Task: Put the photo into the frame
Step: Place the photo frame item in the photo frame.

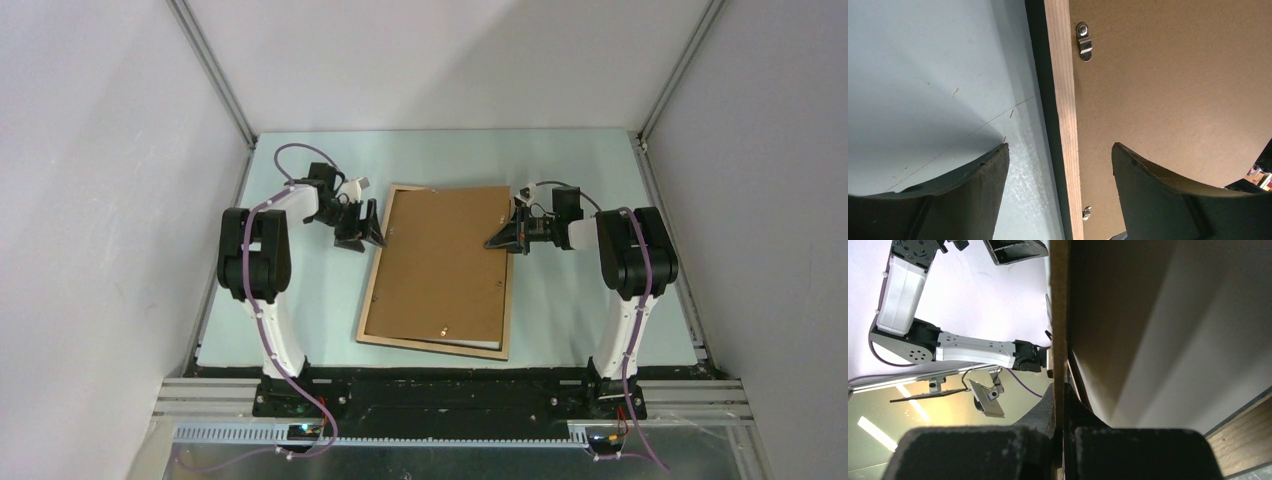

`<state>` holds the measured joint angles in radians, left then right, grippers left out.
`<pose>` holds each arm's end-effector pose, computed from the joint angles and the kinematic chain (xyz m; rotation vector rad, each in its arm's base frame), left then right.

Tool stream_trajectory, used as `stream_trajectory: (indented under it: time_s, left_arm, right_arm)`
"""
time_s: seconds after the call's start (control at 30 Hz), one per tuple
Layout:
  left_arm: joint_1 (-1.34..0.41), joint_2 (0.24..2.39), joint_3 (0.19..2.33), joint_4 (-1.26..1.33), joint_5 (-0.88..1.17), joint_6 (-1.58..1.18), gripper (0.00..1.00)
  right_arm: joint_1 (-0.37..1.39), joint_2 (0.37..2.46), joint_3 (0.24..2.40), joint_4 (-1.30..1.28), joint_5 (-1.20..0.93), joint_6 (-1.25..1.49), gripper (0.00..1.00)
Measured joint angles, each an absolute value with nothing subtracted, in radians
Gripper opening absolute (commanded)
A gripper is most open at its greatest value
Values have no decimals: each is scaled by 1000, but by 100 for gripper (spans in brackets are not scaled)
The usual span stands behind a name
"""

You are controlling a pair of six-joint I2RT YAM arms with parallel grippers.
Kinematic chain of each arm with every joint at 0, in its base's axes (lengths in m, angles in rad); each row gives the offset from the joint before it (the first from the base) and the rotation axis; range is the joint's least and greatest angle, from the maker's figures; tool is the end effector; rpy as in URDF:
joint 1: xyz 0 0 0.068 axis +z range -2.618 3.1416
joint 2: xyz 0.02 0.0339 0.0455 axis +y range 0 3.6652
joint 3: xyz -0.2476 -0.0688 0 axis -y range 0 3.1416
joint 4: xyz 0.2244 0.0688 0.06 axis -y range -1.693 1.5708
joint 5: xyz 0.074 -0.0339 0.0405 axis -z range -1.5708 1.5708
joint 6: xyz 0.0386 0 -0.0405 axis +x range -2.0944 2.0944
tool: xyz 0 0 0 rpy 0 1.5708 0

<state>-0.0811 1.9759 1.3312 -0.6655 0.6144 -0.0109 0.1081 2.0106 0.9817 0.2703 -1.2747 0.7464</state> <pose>0.3572 -0.0514 0.1522 0.2129 2.7720 -0.8970 0.3484 0.0749 0.1176 0.0256 2.3418 1.9014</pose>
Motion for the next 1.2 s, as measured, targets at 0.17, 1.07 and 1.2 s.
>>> stream_trajectory:
  time_s: [0.17, 1.07, 1.2]
  left_arm:
    - [-82, 1975, 1329, -664, 615, -11, 81]
    - [-89, 1974, 1323, -659, 633, -11, 81]
    - [-89, 1974, 1323, -659, 633, -11, 81]
  right_arm:
    - [108, 2011, 980, 280, -1275, 752, 0]
    - [102, 2049, 1008, 146, -1235, 633, 49]
    - [103, 2033, 1026, 36, -1191, 559, 57]
